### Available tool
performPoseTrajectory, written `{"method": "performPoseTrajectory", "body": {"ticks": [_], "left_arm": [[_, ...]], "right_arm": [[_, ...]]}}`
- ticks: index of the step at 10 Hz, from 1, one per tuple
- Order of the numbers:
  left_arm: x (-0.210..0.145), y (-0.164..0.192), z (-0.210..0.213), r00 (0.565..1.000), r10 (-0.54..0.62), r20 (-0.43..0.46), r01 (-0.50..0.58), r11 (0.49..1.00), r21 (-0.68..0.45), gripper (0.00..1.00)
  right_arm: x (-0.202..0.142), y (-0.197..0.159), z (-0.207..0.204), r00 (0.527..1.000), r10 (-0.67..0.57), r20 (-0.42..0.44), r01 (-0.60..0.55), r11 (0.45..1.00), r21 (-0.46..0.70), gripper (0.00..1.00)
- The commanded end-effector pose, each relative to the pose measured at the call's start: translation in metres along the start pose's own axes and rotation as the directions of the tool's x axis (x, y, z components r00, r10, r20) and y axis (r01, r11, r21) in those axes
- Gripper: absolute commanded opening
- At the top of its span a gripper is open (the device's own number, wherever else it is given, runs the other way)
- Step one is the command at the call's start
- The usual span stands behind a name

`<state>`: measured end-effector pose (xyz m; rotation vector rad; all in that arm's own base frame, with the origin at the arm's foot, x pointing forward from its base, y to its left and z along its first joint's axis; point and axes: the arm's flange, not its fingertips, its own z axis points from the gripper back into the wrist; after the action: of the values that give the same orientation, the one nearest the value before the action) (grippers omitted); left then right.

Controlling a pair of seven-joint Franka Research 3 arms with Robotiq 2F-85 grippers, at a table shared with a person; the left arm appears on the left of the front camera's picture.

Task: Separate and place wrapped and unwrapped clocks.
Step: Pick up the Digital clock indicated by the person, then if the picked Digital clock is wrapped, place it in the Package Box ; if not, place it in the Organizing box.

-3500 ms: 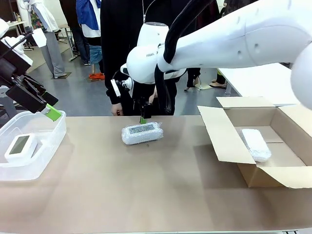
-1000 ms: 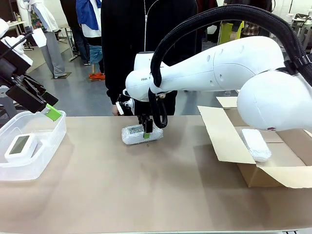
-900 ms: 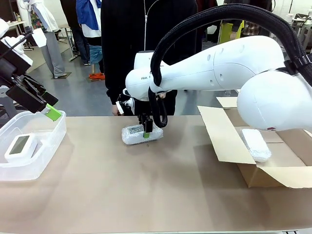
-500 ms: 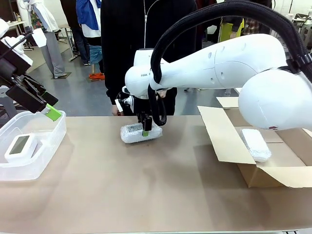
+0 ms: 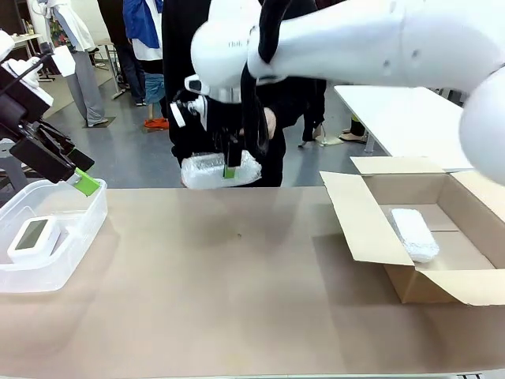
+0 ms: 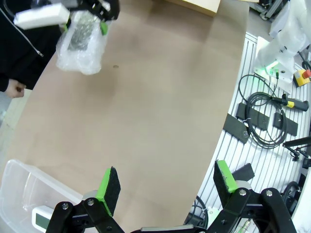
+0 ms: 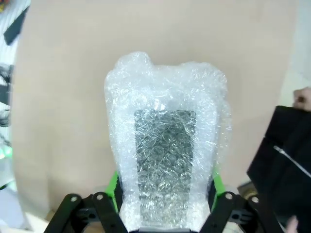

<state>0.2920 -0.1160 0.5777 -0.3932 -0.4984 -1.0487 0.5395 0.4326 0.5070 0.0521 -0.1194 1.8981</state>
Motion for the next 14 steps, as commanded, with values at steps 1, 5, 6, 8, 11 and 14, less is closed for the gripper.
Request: {"method": "performPoseTrajectory", "body": {"ticks": [1,5,6,8,11,14], "left_arm": [[0.001,0.000,0.000,1.000,0.006,-0.007,-0.006,1.000,0.011,1.00],[0.001,0.000,0.000,1.000,0.006,-0.007,-0.006,1.000,0.011,1.00],[0.001,0.000,0.000,1.000,0.006,-0.007,-0.006,1.000,0.011,1.00],[0.001,0.000,0.000,1.000,0.006,-0.007,-0.006,1.000,0.011,1.00],[0.001,0.000,0.000,1.000,0.006,-0.007,-0.006,1.000,0.011,1.00],[0.001,0.000,0.000,1.000,0.006,-0.007,-0.006,1.000,0.011,1.00]], "right_arm": [[0.008,0.031,0.023,0.999,-0.021,0.034,0.020,1.000,0.023,0.44],[0.018,0.038,0.054,0.998,-0.055,-0.003,0.055,0.998,-0.015,0.44],[0.022,0.045,0.063,1.000,0.002,0.017,-0.001,1.000,-0.025,0.44],[0.022,0.045,0.063,1.000,0.002,0.017,-0.001,1.000,-0.025,0.44],[0.022,0.045,0.063,1.000,0.002,0.017,-0.001,1.000,-0.025,0.44],[0.022,0.045,0.063,1.000,0.002,0.017,-0.001,1.000,-0.025,0.44]]}}
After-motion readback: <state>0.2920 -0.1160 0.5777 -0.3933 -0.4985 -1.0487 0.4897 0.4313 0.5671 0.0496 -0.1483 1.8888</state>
